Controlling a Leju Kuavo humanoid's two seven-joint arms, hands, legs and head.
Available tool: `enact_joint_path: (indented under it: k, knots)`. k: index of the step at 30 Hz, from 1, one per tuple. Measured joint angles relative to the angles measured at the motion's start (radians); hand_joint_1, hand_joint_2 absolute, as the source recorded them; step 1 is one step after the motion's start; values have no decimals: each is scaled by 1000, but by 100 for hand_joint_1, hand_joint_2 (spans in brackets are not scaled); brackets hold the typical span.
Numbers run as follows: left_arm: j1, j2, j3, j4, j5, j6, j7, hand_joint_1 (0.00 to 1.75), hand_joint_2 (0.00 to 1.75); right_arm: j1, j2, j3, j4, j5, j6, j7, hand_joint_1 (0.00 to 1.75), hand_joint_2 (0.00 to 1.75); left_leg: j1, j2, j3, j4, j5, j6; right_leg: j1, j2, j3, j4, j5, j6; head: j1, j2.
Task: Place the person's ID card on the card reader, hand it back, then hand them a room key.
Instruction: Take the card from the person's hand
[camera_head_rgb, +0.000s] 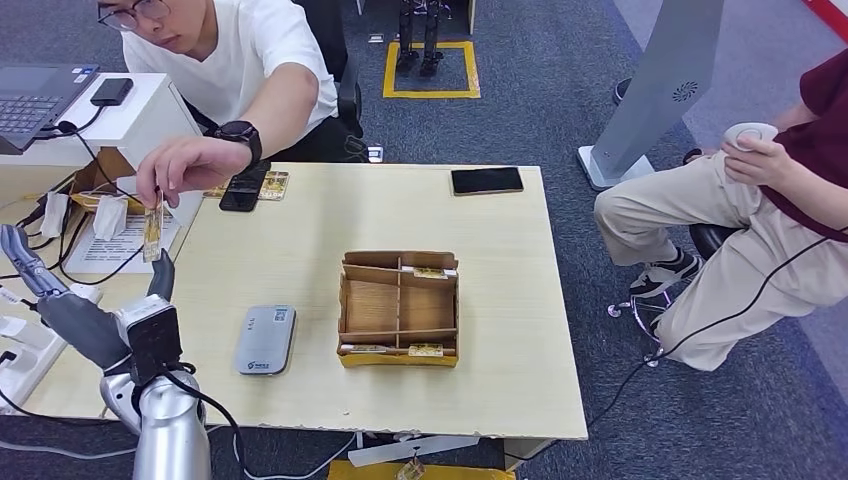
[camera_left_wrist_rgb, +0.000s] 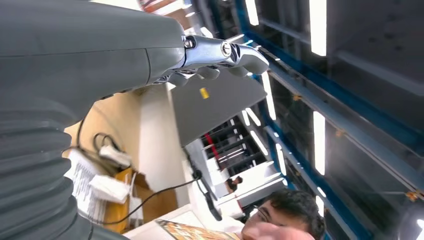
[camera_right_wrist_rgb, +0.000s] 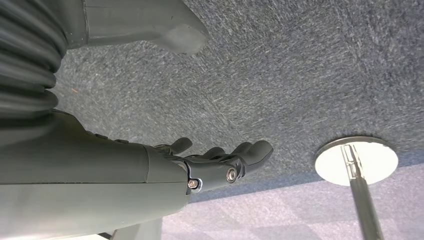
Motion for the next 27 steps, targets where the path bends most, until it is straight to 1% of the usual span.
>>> enact_joint_path:
  k: [3, 7, 8, 9, 11, 12, 13, 20, 27]
  knots:
    - [0, 0, 4, -3, -38, 0, -1, 0, 175, 0, 0, 0, 0, 3, 0, -6, 0, 175, 0, 0, 0, 0, 0, 0, 0, 0, 0, 0, 0, 0, 0, 0]
    - [0, 0, 7, -3, -48, 0, -1, 0, 175, 0, 0, 0, 0, 4, 0, -8, 0, 175, 0, 0, 0, 0, 0, 0, 0, 0, 0, 0, 0, 0, 0, 0]
    - [0, 0, 8, -3, -49, 0, -1, 4, 175, 0, 0, 0, 0, 4, 0, -8, 0, 175, 0, 0, 0, 0, 0, 0, 0, 0, 0, 0, 0, 0, 0, 0]
    - [0, 0, 9, -4, -49, 0, -1, 44, 175, 0, -1, 0, 0, 4, 0, -8, 0, 175, 0, 0, 0, 0, 0, 0, 0, 0, 0, 0, 0, 0, 0, 0]
    - [0, 0, 11, -4, -51, 0, -1, 131, 175, 0, -1, 0, 0, 5, 0, -8, 0, 175, 0, 0, 0, 0, 0, 0, 0, 0, 0, 0, 0, 0, 0, 0]
    - [0, 0, 11, -4, -56, 0, 0, 171, 175, 0, -1, 0, 0, 5, 0, -8, 0, 175, 0, 0, 0, 0, 0, 0, 0, 0, 0, 0, 0, 0, 0, 0]
    - [0, 0, 12, -4, -65, 0, 0, 175, 175, 0, -1, 0, 0, 6, 0, -8, 0, 175, 0, 0, 0, 0, 0, 0, 0, 0, 0, 0, 0, 0, 0, 0]
    - [0, -1, 14, -13, -180, 0, 3, 175, 175, 0, -7, 0, 9, 12, 0, -15, 0, 175, 0, 0, 0, 0, 0, 0, 0, 0, 0, 0, 0, 0, 0, 0]
    - [-1, -2, 14, -40, -245, 0, 3, 175, 175, -1, -13, 0, 21, 17, 0, -22, 0, 175, 0, 0, 0, 0, 0, 0, 0, 0, 0, 0, 0, 0, 0, 0]
